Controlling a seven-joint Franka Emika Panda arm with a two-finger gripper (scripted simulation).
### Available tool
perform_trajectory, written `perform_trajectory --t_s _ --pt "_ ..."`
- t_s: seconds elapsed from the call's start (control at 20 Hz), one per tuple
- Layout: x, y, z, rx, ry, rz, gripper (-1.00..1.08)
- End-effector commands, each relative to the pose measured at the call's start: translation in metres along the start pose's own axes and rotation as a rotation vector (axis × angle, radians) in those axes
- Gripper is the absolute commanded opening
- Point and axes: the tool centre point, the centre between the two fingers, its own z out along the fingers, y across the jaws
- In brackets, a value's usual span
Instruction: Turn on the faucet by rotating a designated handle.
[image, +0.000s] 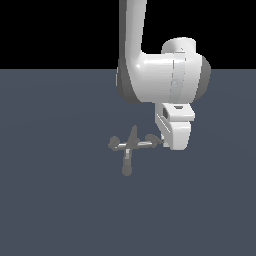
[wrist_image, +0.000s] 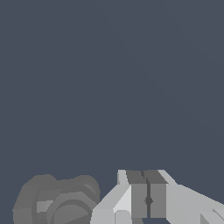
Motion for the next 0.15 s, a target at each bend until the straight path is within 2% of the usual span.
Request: perform_trajectory --t_s 0.0,0.1 --pt "-0.0432 -0.0055 -0.0003 -0.001 -0.014 -0.052 -1.00" --pt "-0.0492 -0.0060 -0.0006 -0.001 -0.014 -0.055 -1.00"
